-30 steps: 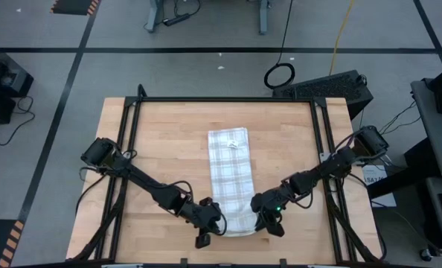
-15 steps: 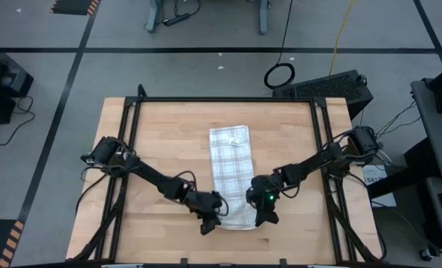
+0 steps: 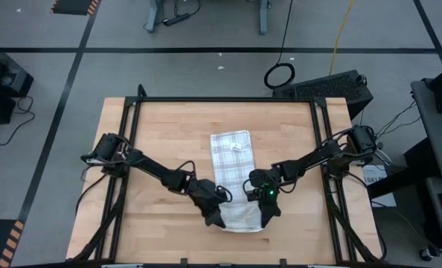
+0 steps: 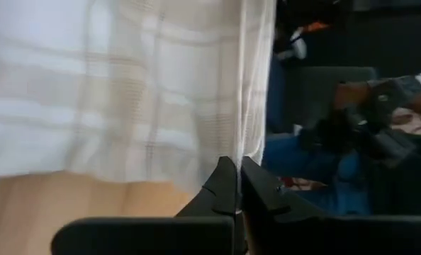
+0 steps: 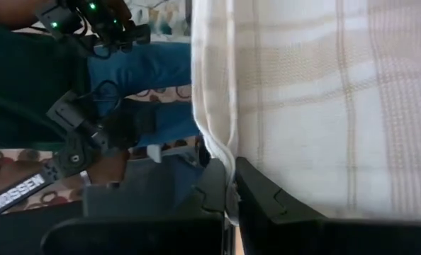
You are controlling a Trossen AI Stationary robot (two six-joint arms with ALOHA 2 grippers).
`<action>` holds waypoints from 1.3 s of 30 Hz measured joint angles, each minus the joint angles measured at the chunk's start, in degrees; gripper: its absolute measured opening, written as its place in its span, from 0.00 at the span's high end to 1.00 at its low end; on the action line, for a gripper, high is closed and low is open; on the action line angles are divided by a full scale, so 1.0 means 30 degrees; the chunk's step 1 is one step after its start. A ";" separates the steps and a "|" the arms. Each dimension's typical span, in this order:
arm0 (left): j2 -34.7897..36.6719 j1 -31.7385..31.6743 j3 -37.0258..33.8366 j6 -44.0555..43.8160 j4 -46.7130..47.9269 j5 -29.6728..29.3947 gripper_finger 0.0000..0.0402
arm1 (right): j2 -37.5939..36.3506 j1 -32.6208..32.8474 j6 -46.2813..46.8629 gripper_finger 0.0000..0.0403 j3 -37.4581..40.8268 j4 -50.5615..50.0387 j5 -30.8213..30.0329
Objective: Roll towel
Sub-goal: Roll the towel
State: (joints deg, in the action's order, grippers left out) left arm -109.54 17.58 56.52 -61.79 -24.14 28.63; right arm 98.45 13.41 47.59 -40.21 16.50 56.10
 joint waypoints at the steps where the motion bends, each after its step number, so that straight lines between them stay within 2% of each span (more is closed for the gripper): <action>1: 0.0000 0.0009 0.0003 0.0226 0.0463 -0.0173 0.99 | 0.0000 0.0000 -0.0138 0.99 0.0000 0.0021 -0.0155; 7: -0.0117 -0.0237 -0.0664 0.0229 0.0851 -0.0867 0.99 | 0.0000 -0.0007 0.0381 0.99 0.0000 0.0062 -0.0535; 14: -0.0117 -0.0515 -0.1150 0.0362 0.1190 -0.1853 0.99 | 0.0000 0.0034 0.0676 0.97 0.0022 -0.0264 -0.2797; 25: -0.0117 -0.0548 -0.1163 0.0467 0.1937 -0.2933 0.99 | -0.0167 0.0104 0.1558 0.85 0.0029 -0.0266 -0.3057; 31: -0.0124 -0.0574 -0.1163 0.0561 0.2380 -0.3100 0.99 | -0.1528 0.0158 0.0621 0.72 0.0029 -0.1221 -0.3751; 33: -0.0124 -0.0566 -0.1163 0.0558 0.2464 -0.3100 0.99 | -0.2481 0.0353 -0.0178 0.67 0.0029 -0.2112 -0.4558; 35: -0.0124 -0.0574 -0.1163 0.0557 0.2458 -0.3142 0.99 | -0.3613 0.0949 -0.1620 0.60 0.0029 -0.3130 -0.6195; 39: -0.0124 -0.0602 -0.1163 0.0557 0.2461 -0.3230 0.99 | -0.5248 0.3577 -0.5435 0.48 0.0022 -0.4166 -1.1025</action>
State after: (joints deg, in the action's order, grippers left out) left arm -109.91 15.77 53.04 -60.12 -16.75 18.94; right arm 82.71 24.14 31.29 -40.14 4.00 23.02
